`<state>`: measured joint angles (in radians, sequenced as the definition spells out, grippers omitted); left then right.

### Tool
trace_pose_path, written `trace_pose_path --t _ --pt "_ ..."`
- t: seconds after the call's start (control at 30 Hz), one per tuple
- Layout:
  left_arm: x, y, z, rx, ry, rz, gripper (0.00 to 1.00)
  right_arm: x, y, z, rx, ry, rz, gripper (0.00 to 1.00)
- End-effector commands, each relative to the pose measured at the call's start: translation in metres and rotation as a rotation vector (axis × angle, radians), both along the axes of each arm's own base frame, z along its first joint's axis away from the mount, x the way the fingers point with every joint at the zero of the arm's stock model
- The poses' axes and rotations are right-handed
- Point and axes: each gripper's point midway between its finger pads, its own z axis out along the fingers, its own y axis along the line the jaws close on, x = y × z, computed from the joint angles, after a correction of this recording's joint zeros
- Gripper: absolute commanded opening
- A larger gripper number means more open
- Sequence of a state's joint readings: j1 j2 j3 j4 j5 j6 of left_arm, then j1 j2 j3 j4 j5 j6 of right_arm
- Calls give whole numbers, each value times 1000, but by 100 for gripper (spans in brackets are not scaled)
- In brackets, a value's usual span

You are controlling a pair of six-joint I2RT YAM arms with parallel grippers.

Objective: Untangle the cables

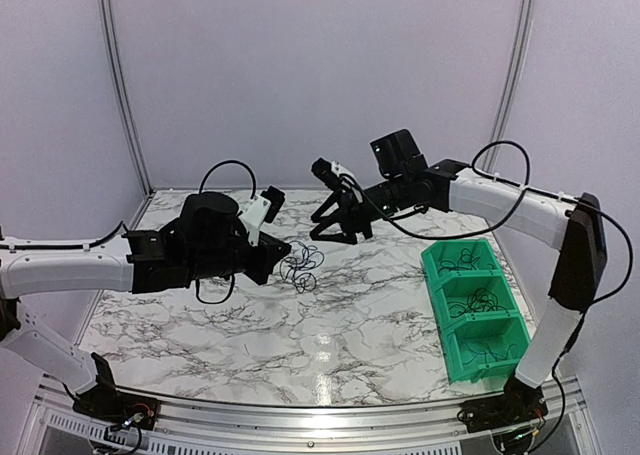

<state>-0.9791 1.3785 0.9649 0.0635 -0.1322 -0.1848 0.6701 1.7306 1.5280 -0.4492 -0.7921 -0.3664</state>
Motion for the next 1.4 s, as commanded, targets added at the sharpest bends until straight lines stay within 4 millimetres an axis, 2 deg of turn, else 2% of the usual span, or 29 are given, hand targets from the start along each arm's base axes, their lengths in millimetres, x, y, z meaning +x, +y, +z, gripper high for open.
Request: trace_pose_path --t 0.0,0.13,0.3,0.33,0.43,0.57,0.7,0.8,1.0,1.1,1.2,1.27,1.37 --pt "-8 -5 14 -27 -56 -42 1 -14 16 -15 -22 126 45 58" --pt "-13 -8 17 -41 -69 -59 1 -13 21 -28 -23 162 51 49" --pt "-14 -9 25 -82 -88 -56 1 -18 29 -48 -43 206 67 44" --pt "-14 -8 28 -92 -89 -55 0 -19 30 -52 -43 216 71 41" --pt "-13 -5 40 -124 -101 -35 0 -16 35 -69 -58 256 65 23" --pt "-14 6 59 -175 -124 6 0 -16 40 -104 -92 360 72 12" --pt "-16 23 82 -240 -157 55 0 -8 40 -160 -192 421 33 0" --pt "-18 36 100 -286 -187 89 0 -4 36 -192 -264 434 9 0" --pt "-22 57 127 -349 -232 135 0 10 26 -218 -369 383 -80 0" --pt "-25 64 150 -388 -266 137 0 11 20 -224 -401 369 -94 0" --pt "-28 67 160 -405 -281 133 0 11 18 -217 -408 344 -87 0" --pt "-28 66 159 -401 -280 129 0 15 15 -200 -390 313 -86 2" --pt "-27 64 147 -373 -266 127 0 25 6 -152 -310 261 -95 12"
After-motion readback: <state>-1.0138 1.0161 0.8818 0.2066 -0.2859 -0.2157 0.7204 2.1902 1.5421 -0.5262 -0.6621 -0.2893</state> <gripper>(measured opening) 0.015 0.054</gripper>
